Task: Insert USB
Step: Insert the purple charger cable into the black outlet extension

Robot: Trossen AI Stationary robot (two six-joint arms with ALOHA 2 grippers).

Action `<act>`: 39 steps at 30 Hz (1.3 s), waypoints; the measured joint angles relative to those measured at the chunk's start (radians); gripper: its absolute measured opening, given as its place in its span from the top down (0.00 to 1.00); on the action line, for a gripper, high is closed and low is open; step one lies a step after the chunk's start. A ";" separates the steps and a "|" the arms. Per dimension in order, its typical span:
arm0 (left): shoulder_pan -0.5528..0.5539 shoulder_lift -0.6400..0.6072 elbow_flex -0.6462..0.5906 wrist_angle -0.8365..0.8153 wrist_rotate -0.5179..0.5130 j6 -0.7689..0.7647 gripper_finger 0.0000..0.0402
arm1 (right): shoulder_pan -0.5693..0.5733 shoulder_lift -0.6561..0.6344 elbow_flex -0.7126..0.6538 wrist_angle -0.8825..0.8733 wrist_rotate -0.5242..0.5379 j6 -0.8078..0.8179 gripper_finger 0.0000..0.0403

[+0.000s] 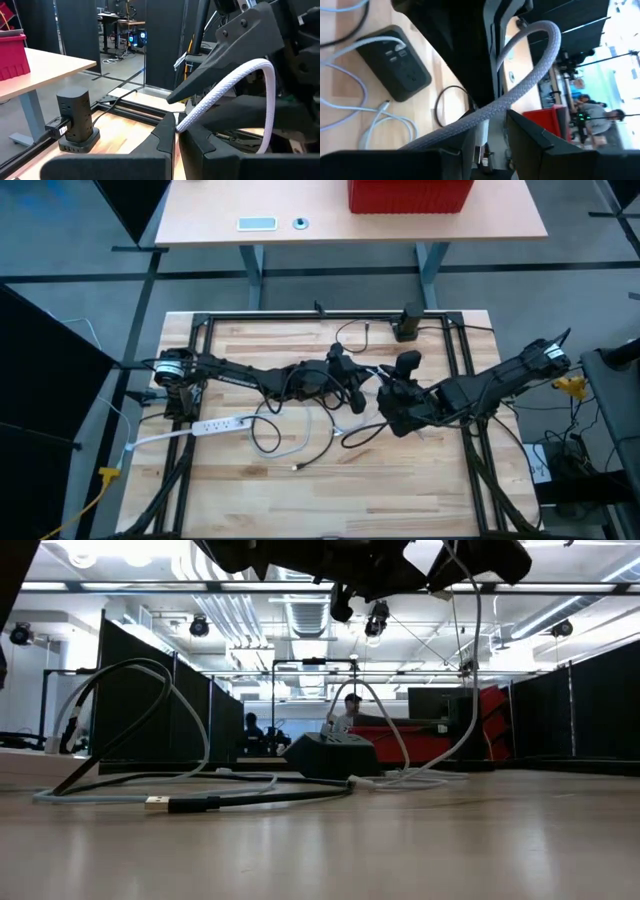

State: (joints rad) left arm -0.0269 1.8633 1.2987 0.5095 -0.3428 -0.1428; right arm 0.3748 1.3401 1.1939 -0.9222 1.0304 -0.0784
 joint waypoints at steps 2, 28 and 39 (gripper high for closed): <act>0.000 0.000 0.000 -0.001 0.000 0.002 1.00 | 0.000 -0.007 0.001 0.000 -0.026 -0.001 0.79; 0.000 0.000 0.000 0.001 0.001 0.003 1.00 | -0.036 0.009 0.001 -0.015 -0.080 0.003 0.79; 0.000 0.000 0.000 -0.002 0.004 0.003 1.00 | -0.048 0.010 0.001 -0.014 -0.080 0.019 0.91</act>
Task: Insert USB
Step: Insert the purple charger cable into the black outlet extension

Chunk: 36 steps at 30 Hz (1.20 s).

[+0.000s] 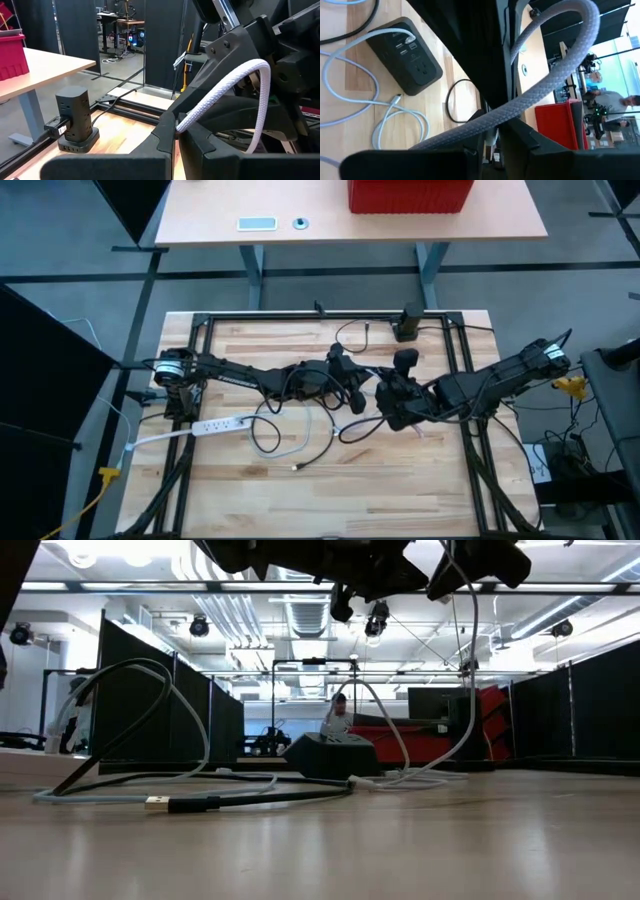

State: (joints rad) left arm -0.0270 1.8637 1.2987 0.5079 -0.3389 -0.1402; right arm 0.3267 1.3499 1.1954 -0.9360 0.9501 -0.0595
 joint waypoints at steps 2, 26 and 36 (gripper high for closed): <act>0.000 0.000 0.000 0.000 0.001 0.000 1.00 | -0.004 0.000 0.000 0.000 0.001 0.016 0.94; -0.064 -0.161 -0.013 -0.438 0.070 0.236 0.90 | -0.017 -0.434 -0.201 0.181 -0.125 0.160 0.96; -0.116 -0.357 -0.214 -0.557 -0.036 0.132 0.94 | -0.137 -0.560 -0.537 0.735 -0.483 0.011 0.96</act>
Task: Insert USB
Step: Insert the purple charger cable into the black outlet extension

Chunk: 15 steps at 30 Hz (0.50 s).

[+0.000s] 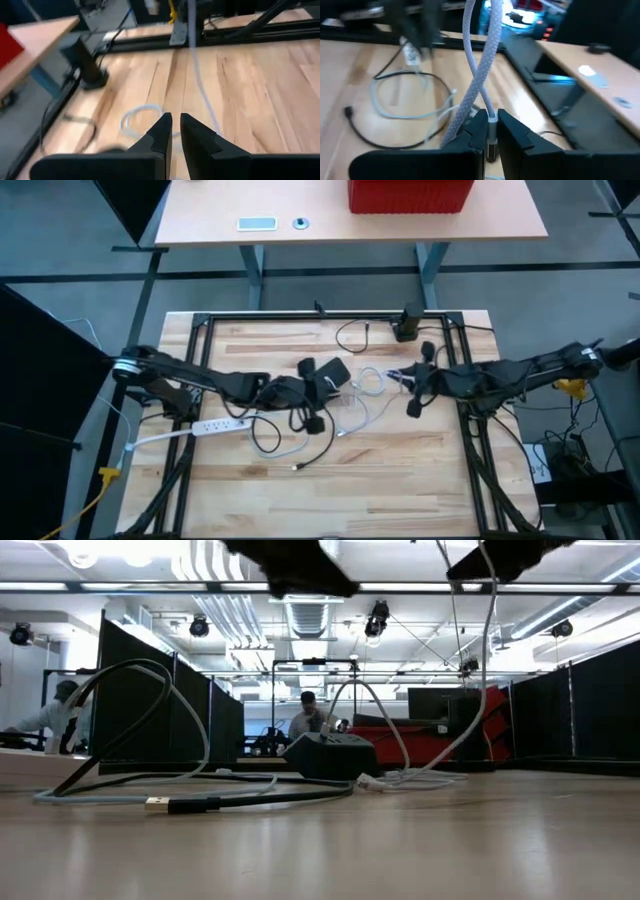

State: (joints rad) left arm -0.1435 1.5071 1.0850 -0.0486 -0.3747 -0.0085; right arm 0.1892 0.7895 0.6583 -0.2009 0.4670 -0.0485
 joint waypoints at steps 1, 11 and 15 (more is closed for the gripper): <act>0.008 -0.026 -0.031 0.000 -0.002 -0.019 0.94 | -0.022 0.006 -0.023 0.035 -0.042 -0.001 0.96; 0.241 -0.134 -0.253 -0.013 0.168 -0.053 0.94 | -0.260 0.204 -0.237 0.565 -0.412 -0.026 0.96; 0.367 -0.114 -0.257 -0.044 0.227 -0.005 0.94 | -0.305 0.333 -0.263 0.714 -0.453 -0.050 0.96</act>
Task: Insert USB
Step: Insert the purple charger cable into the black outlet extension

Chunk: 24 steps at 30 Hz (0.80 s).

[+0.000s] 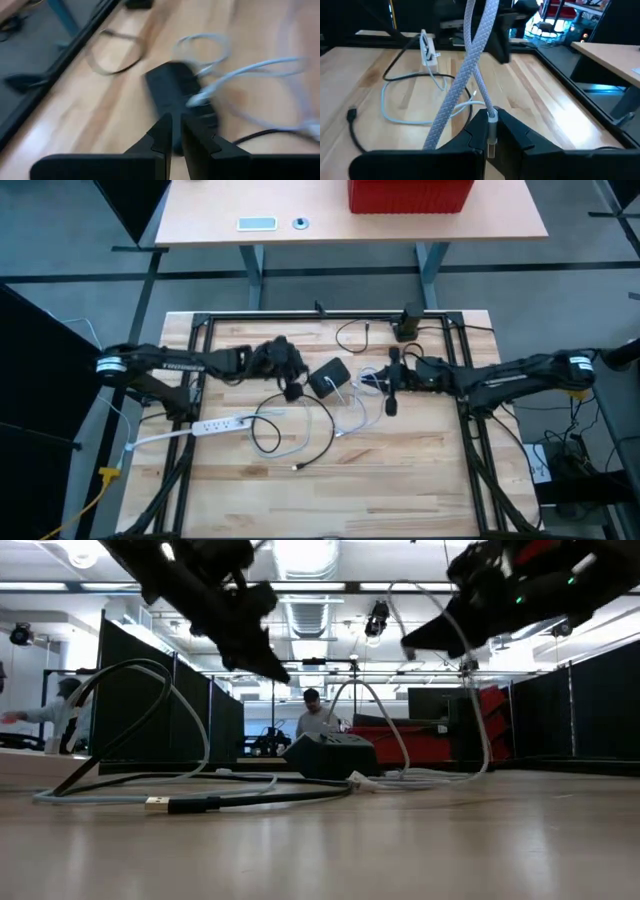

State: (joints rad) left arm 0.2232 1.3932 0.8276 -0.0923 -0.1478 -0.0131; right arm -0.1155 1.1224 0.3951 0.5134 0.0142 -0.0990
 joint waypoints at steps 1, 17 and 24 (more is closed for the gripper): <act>0.023 0.007 0.000 -0.007 0.002 0.022 0.94 | -0.008 0.035 0.000 0.031 -0.014 0.001 0.96; 0.160 0.191 0.003 0.012 0.259 0.293 0.94 | -0.070 0.654 -0.009 0.750 -0.095 0.106 0.96; 0.164 0.316 0.020 0.031 0.263 0.391 0.94 | -0.092 0.740 0.049 0.730 -0.093 0.145 0.96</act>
State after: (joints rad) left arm 0.3874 1.7096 0.8478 -0.0616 0.1150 0.3779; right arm -0.2078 1.8621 0.4438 1.2435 -0.0788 0.0460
